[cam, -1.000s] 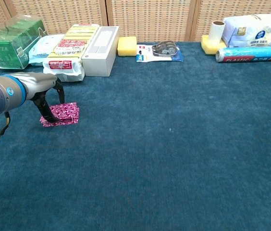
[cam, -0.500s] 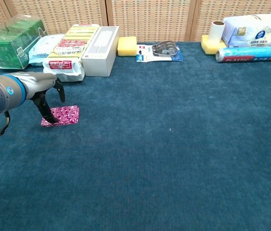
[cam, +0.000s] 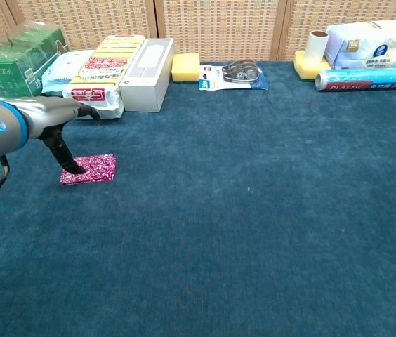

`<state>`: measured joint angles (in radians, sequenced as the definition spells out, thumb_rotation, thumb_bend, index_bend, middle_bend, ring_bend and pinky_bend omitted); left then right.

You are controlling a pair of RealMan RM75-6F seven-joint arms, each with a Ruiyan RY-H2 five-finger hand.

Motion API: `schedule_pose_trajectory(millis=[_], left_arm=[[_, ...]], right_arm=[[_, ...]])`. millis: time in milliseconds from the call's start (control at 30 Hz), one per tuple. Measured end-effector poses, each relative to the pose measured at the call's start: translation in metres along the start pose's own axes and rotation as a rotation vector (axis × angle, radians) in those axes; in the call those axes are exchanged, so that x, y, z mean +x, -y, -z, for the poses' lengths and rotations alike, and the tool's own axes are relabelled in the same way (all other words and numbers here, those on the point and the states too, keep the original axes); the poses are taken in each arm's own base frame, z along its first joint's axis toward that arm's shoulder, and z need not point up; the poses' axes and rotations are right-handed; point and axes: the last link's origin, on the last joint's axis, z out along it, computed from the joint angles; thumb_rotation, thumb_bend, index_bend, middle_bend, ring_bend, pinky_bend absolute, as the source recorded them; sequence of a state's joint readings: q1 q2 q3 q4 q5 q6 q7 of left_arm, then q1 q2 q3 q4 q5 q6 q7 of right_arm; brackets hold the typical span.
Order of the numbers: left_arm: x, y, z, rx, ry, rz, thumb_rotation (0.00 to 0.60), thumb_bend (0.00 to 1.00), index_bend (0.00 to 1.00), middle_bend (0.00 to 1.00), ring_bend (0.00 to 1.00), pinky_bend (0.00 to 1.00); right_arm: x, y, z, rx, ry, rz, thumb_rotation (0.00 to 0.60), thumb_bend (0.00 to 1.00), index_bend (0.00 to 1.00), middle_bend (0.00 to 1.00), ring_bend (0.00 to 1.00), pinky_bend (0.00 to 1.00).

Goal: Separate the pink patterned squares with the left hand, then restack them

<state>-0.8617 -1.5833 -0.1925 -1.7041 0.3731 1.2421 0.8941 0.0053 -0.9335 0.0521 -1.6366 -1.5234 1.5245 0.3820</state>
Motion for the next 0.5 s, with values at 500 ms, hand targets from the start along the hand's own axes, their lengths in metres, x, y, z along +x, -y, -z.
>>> schedule_pose_trajectory(millis=[500], left_arm=[[0.013,0.081,0.055,-0.128,-0.18,0.074,0.6,0.18,0.0,0.0,0.0,0.02]], right_arm=[[-0.005,0.002,-0.002,-0.003,0.0,0.036,0.6,0.0,0.14,0.02,0.01,0.01]])
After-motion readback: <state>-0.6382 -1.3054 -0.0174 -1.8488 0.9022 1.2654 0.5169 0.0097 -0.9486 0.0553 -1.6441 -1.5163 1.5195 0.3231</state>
